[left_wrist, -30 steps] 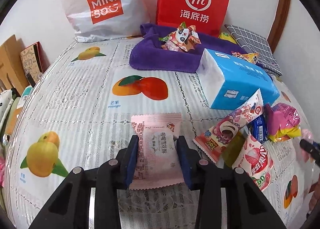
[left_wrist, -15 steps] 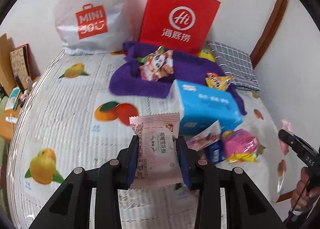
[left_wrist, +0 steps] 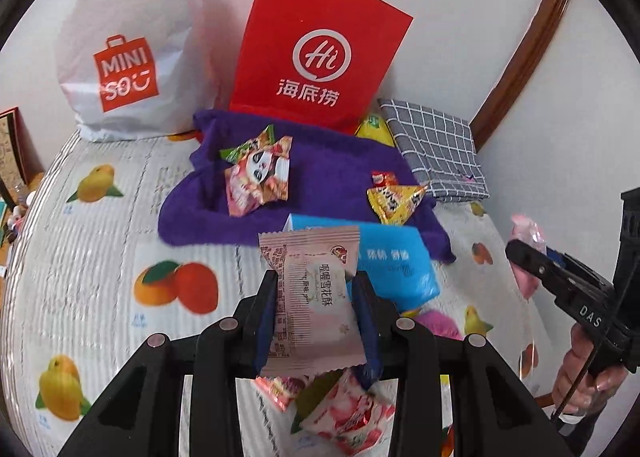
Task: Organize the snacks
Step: 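Carry peach packet with right gripper while left gripper carries pastry packet to towel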
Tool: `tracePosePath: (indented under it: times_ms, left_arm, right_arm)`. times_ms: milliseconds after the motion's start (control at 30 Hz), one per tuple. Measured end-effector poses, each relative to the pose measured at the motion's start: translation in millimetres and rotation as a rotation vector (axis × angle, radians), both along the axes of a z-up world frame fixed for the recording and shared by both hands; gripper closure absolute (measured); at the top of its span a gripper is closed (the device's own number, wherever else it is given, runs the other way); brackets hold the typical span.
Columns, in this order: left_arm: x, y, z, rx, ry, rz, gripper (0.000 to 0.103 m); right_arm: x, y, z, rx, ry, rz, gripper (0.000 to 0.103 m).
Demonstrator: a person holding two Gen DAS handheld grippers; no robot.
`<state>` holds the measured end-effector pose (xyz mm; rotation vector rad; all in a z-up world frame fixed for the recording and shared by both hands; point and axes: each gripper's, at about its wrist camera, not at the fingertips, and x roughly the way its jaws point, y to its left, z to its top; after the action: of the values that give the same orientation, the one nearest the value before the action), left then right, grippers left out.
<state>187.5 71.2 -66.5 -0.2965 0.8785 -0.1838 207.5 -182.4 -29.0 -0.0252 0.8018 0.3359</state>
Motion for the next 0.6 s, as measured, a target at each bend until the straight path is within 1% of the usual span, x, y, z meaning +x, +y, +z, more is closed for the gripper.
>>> tracePosePath:
  times_ms: [300,433,600]
  left_arm:
    - [40,5,24,0.021,-0.029,0.018,0.068]
    - [60,11,30,0.022,-0.035,0.030,0.068]
    - [82,24,30,0.026,-0.027,0.048,0.068]
  right_arm:
    - [57,11,30,0.047,-0.040,0.030,0.066]
    - [86,13,35,0.075,-0.026,0.024,0.066]
    - [115,20,35,0.063,-0.024,0.015,0.066]
